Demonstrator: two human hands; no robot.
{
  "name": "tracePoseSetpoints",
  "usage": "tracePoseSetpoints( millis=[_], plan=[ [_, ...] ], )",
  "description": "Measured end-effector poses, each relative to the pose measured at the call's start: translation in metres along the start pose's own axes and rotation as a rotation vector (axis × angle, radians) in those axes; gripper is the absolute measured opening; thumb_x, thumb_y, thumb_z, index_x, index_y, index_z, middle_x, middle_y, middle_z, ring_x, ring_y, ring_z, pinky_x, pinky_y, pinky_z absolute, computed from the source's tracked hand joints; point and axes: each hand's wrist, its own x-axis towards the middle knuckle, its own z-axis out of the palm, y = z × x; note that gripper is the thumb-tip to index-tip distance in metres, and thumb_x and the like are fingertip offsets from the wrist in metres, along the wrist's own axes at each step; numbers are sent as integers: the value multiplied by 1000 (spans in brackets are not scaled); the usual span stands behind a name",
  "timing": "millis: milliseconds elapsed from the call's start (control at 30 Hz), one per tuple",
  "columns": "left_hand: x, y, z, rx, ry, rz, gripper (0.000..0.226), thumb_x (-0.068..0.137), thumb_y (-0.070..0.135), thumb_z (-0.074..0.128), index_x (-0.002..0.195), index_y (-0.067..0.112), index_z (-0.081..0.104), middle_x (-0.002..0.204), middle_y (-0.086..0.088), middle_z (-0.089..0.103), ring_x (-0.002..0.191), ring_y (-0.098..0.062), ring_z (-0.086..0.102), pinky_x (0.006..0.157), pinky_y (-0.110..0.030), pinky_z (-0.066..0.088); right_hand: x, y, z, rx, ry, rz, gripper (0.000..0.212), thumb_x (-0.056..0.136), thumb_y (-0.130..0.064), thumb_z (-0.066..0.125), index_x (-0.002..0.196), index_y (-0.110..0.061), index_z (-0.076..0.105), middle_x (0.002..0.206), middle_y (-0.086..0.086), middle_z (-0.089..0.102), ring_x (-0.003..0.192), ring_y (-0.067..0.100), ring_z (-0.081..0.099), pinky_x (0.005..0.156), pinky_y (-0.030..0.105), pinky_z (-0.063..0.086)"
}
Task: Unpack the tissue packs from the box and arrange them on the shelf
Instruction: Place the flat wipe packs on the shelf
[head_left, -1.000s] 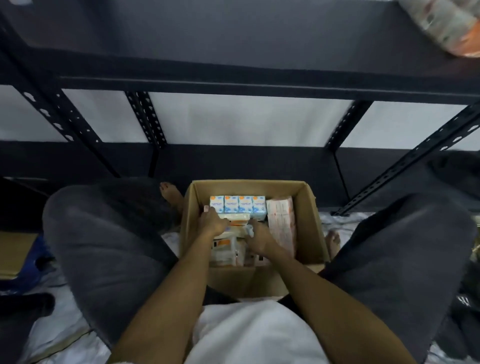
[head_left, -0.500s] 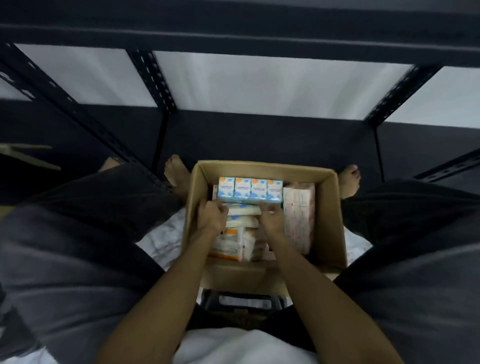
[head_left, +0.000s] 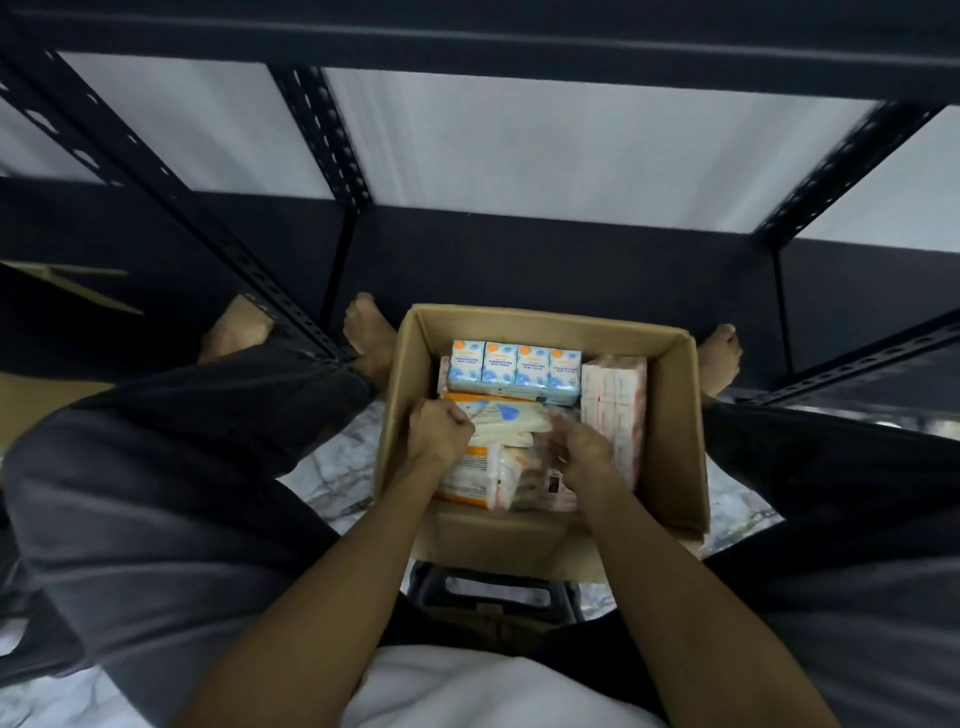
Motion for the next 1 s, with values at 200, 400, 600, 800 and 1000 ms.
tracePoseSetpoints(
  millis=[200,400,600,800,1000],
  plan=[
    [0,5,-12,5,-152,-24,34,79,7,80,104,21,62,123,-6,65,109,-22,64,79,-30,57,-22,-9,-15,46,-213,181,32,86,-10,73,115,0,61,81,12,64,69,20,61,65,30,56],
    [-6,22,-34,-367,-130,-100,42,83,27,84,116,13,64,115,-4,74,92,-16,72,64,-23,56,-68,-41,-29,48,-475,43,37,88,-8,66,124,-8,60,93,9,72,74,17,64,70,29,55],
    [-41,89,-84,-713,-75,200,23,82,17,85,100,21,70,98,2,79,94,-17,76,83,-40,62,-134,-98,-39,49,-661,-362,18,96,-9,59,114,-9,64,125,17,67,108,27,66,87,36,55],
    [-105,167,-160,-647,75,600,37,83,22,84,116,19,67,100,4,78,93,-26,74,83,-52,60,-241,-148,-45,16,-534,-871,14,88,-12,66,102,-7,66,105,19,71,96,28,69,82,35,58],
    [-154,254,-221,-593,465,1028,47,87,32,82,123,17,56,96,7,77,74,-22,70,62,-33,53,-331,-209,-37,-25,-328,-1343,20,92,-16,71,109,-17,61,93,13,75,81,23,69,75,38,56]
  ],
)
